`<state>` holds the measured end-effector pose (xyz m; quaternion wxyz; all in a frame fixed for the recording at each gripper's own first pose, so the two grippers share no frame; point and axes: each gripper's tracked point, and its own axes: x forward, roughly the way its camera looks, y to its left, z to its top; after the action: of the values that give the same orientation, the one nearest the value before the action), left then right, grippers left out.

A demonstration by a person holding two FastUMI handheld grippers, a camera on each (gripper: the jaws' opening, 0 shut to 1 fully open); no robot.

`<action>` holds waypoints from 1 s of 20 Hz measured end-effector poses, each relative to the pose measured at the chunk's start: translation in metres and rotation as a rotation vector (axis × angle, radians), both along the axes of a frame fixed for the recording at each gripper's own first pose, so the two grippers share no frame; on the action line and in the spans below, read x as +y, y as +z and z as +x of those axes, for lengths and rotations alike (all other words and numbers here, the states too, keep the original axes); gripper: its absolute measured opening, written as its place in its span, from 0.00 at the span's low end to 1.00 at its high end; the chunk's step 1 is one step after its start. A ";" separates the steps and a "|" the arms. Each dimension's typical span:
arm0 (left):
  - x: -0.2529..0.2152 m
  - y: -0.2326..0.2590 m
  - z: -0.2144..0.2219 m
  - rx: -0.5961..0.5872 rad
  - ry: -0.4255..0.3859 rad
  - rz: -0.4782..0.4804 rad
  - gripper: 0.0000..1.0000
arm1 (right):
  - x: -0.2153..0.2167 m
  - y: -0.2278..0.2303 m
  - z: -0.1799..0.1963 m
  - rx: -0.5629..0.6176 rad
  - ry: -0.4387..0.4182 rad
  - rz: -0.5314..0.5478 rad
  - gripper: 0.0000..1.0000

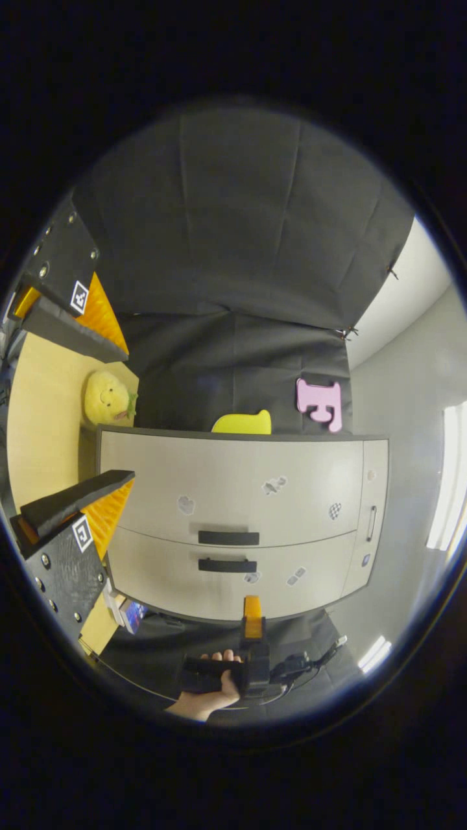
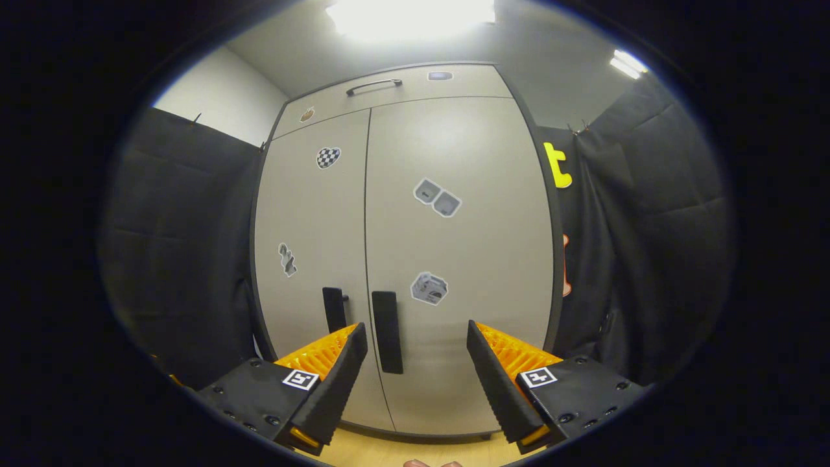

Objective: Open the right door of the double-door shoe cabinet with the right hand, and open the left door with the left hand.

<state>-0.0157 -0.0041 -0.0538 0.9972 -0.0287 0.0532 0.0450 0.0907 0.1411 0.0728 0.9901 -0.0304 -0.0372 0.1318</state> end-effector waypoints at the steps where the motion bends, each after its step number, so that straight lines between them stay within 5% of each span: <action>1: 0.001 -0.001 0.000 0.004 0.008 0.000 0.96 | 0.005 0.005 0.007 -0.016 -0.003 -0.015 0.97; 19: 0.008 -0.006 -0.013 0.068 0.093 -0.020 0.96 | 0.054 -0.034 0.088 0.102 -0.015 -0.075 0.97; 20: 0.009 -0.006 -0.014 0.073 0.099 -0.020 0.96 | 0.055 -0.036 0.090 0.111 -0.015 -0.076 0.89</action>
<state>-0.0302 0.0049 -0.0600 0.9907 -0.0397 0.0887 0.0950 0.1803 0.1959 0.0365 0.9898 -0.0608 0.0229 0.1271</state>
